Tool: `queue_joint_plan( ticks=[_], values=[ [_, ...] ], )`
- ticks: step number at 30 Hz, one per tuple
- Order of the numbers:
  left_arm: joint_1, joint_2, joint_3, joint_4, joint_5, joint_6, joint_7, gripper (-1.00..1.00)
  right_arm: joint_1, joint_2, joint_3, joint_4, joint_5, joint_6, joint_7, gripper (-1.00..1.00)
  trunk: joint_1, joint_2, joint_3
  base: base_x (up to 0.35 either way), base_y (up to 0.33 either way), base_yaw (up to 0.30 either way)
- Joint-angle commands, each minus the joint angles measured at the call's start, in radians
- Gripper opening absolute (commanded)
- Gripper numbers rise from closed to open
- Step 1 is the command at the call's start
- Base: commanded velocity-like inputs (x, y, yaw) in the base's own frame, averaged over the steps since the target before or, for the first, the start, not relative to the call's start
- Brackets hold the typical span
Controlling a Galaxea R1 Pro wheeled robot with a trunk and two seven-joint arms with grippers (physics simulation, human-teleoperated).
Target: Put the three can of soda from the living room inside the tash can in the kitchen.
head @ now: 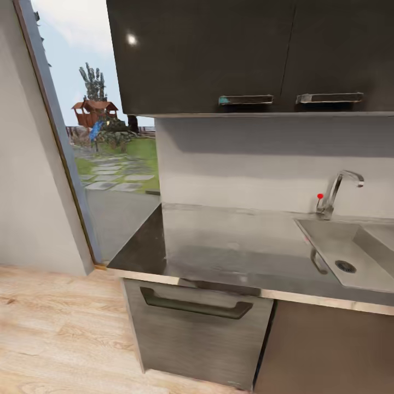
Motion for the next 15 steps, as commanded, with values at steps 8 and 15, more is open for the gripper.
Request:
queue_joint_plan(
  ticks=[8, 15],
  values=[
    [0.019, -0.033, 0.008, 0.014, 0.005, 0.003, 0.001, 1.0, -0.003, 0.002, 0.004, -0.018, 0.008, -0.02, 0.006, 1.0, 0.0, 0.0, 0.0, 0.0, 0.0, 0.0],
    [0.019, -0.033, 0.008, 0.014, 0.005, 0.003, 0.001, 1.0, -0.003, 0.002, 0.004, -0.018, 0.008, -0.02, 0.006, 1.0, 0.0, 0.0, 0.0, 0.0, 0.0, 0.0]
  ],
)
